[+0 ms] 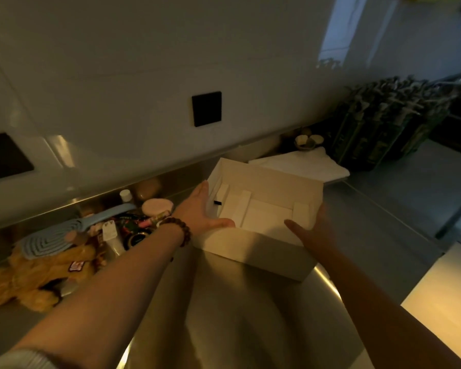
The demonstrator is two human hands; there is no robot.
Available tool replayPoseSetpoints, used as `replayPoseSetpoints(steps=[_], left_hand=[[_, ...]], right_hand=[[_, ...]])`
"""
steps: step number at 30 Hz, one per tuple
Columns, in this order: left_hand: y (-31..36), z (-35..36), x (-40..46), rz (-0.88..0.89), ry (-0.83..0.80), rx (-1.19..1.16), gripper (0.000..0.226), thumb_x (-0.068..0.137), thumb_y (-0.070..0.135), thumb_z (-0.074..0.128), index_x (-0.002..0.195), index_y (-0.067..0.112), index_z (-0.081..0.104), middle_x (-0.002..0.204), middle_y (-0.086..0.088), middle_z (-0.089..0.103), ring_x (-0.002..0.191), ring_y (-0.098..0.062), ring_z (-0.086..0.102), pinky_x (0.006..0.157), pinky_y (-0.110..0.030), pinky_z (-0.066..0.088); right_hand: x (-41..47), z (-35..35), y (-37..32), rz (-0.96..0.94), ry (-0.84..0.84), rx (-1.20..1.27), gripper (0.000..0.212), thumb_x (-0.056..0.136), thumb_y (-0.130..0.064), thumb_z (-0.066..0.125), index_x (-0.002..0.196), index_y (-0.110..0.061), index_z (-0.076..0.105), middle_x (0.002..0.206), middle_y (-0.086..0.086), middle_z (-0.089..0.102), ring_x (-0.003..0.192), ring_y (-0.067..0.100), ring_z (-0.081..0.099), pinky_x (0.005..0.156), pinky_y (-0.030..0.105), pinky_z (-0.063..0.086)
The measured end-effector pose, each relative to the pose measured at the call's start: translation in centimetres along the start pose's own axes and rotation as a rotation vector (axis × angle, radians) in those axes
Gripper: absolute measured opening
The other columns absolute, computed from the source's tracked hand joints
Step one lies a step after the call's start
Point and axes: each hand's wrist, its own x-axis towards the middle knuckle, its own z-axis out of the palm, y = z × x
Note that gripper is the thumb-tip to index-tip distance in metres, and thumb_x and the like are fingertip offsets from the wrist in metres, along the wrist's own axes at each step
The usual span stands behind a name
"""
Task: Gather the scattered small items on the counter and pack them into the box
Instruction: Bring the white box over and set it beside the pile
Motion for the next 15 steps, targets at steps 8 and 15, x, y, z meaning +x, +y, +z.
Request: replayPoseSetpoints(steps=[8,15], left_hand=[[0.7,-0.7,-2.0,-0.088,0.056,0.002,0.126,0.054,0.083,0.058,0.149,0.021,0.003,0.157,0.0,0.01,0.139,-0.021,0.023,0.111,-0.036,0.023],[-3.1,0.6,-10.2,-0.049,0.327,-0.016,0.098,0.073,0.067,0.058,0.147,0.015,0.019,0.152,-0.005,0.026,0.138,-0.022,0.028,0.113,-0.037,0.025]], right_hand=[[-0.7,0.0,-2.1,0.127,-0.043,-0.214,0.105,0.082,-0.055,0.061,0.15,-0.008,-0.003,0.158,0.014,0.011,0.143,0.034,0.019,0.116,0.048,0.021],[-6.2,4.3,-7.1,-0.381,-0.068,-0.433,0.085,0.09,-0.052,0.049,0.151,-0.016,0.003,0.16,0.004,0.004,0.146,0.024,0.008,0.114,0.035,0.006]])
